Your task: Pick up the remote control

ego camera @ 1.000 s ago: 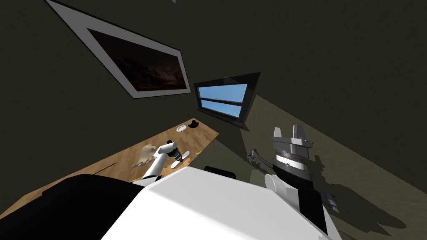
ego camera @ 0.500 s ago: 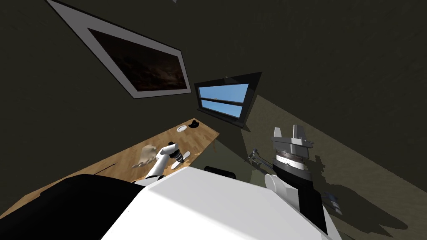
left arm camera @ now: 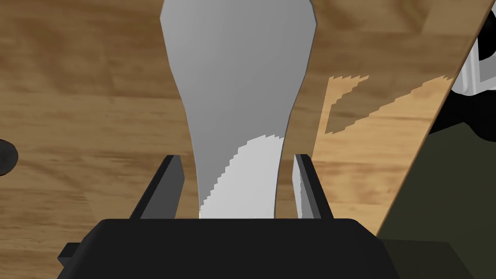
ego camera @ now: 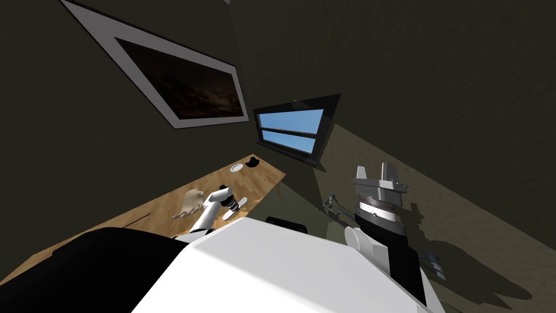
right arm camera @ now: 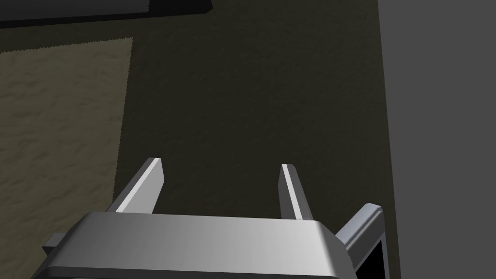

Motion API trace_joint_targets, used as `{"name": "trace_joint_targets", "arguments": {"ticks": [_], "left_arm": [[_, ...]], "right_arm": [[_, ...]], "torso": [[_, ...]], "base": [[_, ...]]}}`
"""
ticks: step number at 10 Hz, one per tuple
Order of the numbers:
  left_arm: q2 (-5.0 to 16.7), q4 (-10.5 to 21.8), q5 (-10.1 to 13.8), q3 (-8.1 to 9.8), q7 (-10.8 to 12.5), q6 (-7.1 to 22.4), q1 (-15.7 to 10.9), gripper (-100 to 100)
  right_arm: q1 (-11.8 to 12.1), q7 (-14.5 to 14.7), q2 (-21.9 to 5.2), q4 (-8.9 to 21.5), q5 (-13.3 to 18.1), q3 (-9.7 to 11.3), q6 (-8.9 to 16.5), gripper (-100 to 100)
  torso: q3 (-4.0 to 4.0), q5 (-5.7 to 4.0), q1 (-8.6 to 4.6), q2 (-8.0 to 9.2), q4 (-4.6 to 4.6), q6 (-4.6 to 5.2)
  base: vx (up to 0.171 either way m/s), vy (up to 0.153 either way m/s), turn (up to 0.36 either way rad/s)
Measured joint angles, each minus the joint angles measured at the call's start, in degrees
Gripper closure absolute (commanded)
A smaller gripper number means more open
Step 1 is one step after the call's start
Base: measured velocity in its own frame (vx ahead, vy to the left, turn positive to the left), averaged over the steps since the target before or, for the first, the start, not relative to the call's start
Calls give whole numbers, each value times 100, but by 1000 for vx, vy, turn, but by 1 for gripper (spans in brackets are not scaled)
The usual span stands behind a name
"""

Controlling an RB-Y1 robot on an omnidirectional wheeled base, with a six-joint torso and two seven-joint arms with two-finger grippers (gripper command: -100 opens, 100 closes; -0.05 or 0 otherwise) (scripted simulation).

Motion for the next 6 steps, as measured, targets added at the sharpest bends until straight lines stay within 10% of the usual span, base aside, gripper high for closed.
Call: {"name": "trace_joint_targets", "arguments": {"ticks": [1,2,5,6], "left_arm": [[0,0,0,0,0,0,0,0],[0,0,0,0,0,0,1,100],[114,-273,71,52,64,273,37,100],[117,-280,73,54,68,289,38,0]], "right_arm": [[0,0,0,0,0,0,0,0],[0,0,0,0,0,0,0,0],[0,0,0,0,0,0,0,0],[0,0,0,0,0,0,0,0]], "torso": [[0,0,0,0,0,0],[0,-1,0,0,0,0],[5,-6,-13,7,3,0],[4,-5,-9,5,2,0]], "base": [[0,0,0],[-9,-16,-5],[-10,-18,0],[0,0,0]]}}
